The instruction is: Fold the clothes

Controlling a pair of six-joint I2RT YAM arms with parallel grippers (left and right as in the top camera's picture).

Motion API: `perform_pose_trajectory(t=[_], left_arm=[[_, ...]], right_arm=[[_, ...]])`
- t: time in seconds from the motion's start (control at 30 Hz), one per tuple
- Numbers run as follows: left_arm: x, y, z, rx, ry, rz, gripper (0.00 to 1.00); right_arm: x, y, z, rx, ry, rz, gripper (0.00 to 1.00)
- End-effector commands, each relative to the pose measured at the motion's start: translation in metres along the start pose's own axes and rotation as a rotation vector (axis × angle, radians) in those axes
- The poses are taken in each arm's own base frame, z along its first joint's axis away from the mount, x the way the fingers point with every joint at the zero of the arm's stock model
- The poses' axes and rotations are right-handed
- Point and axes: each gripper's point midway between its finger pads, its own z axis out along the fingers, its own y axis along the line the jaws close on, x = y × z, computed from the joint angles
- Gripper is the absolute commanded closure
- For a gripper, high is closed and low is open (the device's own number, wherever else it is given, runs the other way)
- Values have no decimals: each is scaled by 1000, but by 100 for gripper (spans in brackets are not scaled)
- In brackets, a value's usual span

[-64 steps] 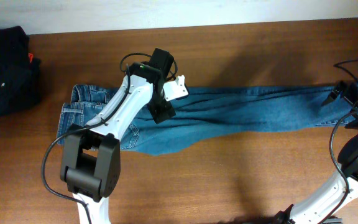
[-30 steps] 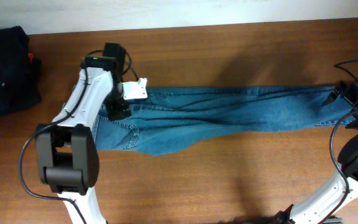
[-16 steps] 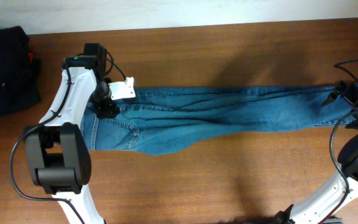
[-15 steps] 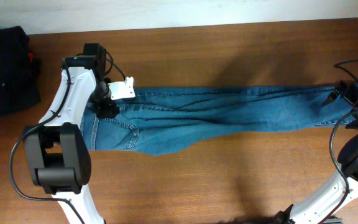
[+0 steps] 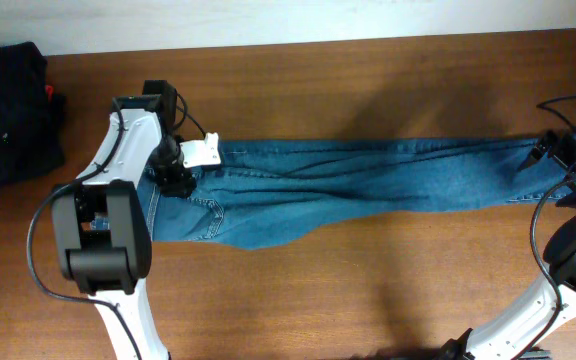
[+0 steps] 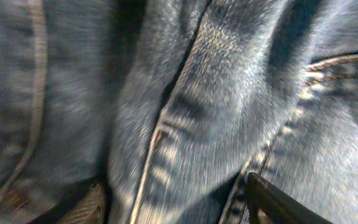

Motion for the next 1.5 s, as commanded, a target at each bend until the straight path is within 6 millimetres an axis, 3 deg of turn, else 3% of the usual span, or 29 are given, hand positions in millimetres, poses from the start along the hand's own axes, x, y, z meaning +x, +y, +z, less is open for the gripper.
perform_pose_trajectory(t=[0.0,0.07,0.1,0.17,0.23,0.37,0.63,1.0,1.3,1.47], left_arm=[[-2,2,3,6,-21,19,45],[-1,3,2,-1,-14,20,70],[0,4,2,-3,-9,19,78],[1,4,2,-6,-2,19,85],[2,6,0,-15,9,19,99],[-2,13,-9,-42,13,28,99],[-22,29,-61,-127,-16,58,99],[-33,56,-68,-239,-53,61,100],[-41,52,-71,-227,-107,67,100],[-58,45,-92,-229,-230,81,100]], right_arm=[[-1,1,-11,2,-36,-2,1],[-1,1,-11,2,-36,-2,1],[-1,1,-11,2,-36,-2,1],[-1,1,-11,2,-36,-2,1],[-1,1,-11,2,-36,-2,1],[-1,1,-11,2,-36,-2,1],[-1,1,-11,2,-36,-2,1],[-1,1,-11,2,-36,-2,1],[-1,1,-11,2,-36,-2,1],[-1,1,-11,2,-36,-2,1]])
